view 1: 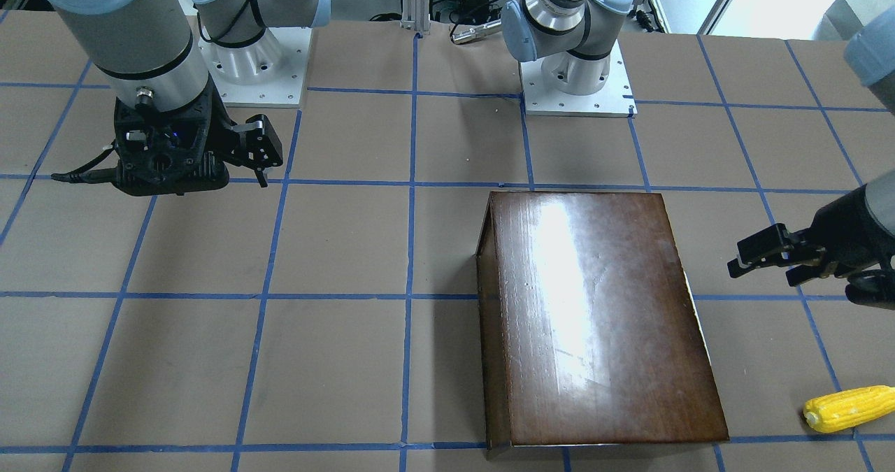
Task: Open drawer and put corn inside
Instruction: 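Lower the left gripper and hook the white drawer handle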
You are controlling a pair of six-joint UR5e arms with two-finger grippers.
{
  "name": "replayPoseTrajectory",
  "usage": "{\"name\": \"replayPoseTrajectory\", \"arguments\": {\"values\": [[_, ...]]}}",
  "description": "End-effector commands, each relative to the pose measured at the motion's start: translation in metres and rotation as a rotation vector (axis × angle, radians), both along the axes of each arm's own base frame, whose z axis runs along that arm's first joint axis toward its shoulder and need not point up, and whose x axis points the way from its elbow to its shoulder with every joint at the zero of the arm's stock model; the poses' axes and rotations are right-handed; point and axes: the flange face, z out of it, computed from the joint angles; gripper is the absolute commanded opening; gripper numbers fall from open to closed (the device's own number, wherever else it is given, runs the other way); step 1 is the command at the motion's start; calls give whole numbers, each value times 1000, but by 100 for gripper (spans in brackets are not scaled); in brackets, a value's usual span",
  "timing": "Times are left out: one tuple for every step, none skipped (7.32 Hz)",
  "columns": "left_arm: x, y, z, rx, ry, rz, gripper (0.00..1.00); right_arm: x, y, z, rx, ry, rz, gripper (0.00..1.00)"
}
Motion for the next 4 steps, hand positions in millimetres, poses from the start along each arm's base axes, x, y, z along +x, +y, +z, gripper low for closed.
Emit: {"name": "replayPoseTrajectory", "arguments": {"values": [[11,-12,-38,3,98,26,100,0,0,0,0,0,-1,100],[12,-15,-48,12,111,27,100,0,0,0,0,0,1,100],[14,-20,-60,20,121,29,100,0,0,0,0,0,1,100],[15,-21,-65,26,123,28,100,0,0,0,0,0,0,100]]}}
